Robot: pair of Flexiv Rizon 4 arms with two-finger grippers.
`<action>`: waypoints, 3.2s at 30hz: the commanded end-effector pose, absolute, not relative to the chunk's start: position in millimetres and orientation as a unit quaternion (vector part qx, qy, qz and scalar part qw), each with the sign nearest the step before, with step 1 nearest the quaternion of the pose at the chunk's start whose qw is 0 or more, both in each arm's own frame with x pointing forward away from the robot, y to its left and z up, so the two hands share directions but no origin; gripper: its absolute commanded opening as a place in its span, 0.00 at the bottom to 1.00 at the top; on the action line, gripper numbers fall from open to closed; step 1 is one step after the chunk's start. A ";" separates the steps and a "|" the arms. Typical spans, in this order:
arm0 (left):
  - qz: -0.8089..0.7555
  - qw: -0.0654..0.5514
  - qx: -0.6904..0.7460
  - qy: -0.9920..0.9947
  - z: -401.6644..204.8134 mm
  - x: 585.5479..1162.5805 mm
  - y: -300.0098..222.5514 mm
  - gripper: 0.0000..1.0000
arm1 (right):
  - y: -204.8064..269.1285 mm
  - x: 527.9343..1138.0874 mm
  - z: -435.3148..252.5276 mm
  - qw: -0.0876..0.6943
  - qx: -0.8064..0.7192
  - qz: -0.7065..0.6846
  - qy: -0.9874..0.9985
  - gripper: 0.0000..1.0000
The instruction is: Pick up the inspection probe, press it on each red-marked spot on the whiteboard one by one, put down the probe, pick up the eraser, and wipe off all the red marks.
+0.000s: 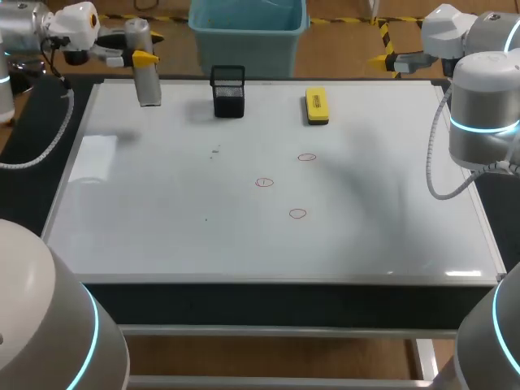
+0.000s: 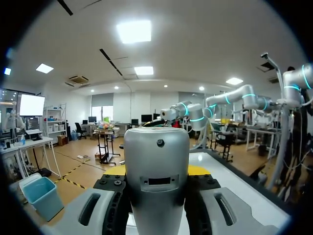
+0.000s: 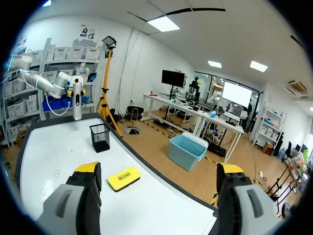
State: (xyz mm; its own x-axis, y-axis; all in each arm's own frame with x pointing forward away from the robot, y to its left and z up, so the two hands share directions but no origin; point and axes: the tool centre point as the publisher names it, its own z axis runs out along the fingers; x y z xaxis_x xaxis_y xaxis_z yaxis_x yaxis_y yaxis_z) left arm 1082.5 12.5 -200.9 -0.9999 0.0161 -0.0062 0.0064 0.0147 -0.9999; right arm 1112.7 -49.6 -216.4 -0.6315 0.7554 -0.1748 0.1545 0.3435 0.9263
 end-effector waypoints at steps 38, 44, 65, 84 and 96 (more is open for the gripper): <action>0.695 -0.087 0.079 -0.709 -197.5 1076.2 10.6 0.00 | 20.6 1146.2 -274.6 0.034 -0.411 0.066 0.908 1.00; 0.695 -0.087 0.079 -0.709 -197.5 1076.2 10.6 0.00 | 21.1 1139.3 -279.9 0.090 -0.506 0.045 0.857 1.00; 0.695 -0.087 0.079 -0.709 -197.5 1076.2 10.6 0.00 | 29.2 1137.2 -285.6 0.077 -0.540 0.046 0.837 1.00; 0.695 -0.087 0.079 -0.709 -197.5 1076.2 10.6 0.00 | 93.2 1128.2 -336.5 -0.002 -0.647 0.018 0.763 1.00; 0.695 -0.087 0.079 -0.709 -197.5 1076.2 10.6 0.00 | 91.8 1128.3 -366.2 -0.018 -0.675 0.024 0.737 1.00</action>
